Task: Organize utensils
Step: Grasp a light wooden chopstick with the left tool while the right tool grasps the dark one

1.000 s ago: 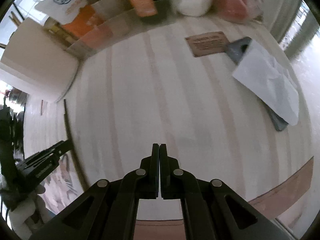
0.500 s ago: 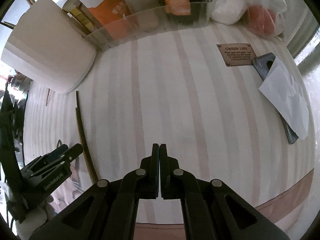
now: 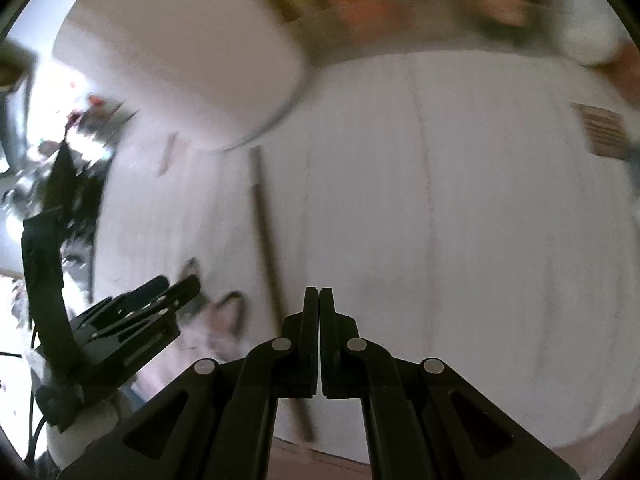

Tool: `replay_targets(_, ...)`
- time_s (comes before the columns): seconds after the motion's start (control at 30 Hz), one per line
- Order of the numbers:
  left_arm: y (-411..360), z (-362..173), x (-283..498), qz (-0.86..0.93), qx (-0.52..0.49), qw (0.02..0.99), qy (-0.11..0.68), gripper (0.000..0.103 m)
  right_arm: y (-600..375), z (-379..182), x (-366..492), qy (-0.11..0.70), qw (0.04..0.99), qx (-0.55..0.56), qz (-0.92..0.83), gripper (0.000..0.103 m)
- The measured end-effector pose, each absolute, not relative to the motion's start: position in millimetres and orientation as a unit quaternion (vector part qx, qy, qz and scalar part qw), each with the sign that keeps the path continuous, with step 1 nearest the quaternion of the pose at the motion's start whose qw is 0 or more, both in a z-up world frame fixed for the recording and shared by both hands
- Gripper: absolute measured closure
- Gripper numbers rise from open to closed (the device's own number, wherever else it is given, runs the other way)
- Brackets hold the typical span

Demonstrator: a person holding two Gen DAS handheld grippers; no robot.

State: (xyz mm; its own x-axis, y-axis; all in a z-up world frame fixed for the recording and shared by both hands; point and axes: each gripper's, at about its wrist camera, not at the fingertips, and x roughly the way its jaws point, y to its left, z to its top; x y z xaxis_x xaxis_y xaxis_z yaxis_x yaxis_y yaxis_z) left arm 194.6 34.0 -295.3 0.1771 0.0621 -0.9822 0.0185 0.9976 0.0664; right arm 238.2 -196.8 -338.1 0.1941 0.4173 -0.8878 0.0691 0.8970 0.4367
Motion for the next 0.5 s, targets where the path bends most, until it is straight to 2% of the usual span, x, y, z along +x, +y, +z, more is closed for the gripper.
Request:
replay_targets(0.1,50,-295,192,0.025,0.03,0.771,0.636,0.037,-181,-350,245,0.64,0.736,0.181,0.127,0.103)
replay_targets(0.23,58,-302,201,0.033,0.02,0.773,0.633,0.025,-168,-357,247,0.65,0.727,0.168,0.145,0.103)
replay_targets(0.3,64,-305,201,0.038,0.018,0.775,0.631,0.015,-162,-358,248,0.656,0.723,0.156,0.151,0.099)
replay_targets(0.4,73,-310,206,0.038,0.006,0.773,0.633,0.007,-155,-360,252,0.66,0.722,0.143,0.151,0.098)
replay_targets(0.5,81,-312,210,0.035,-0.002,0.771,0.635,0.004,-151,-359,253,0.661,0.721,0.142,0.155,0.098)
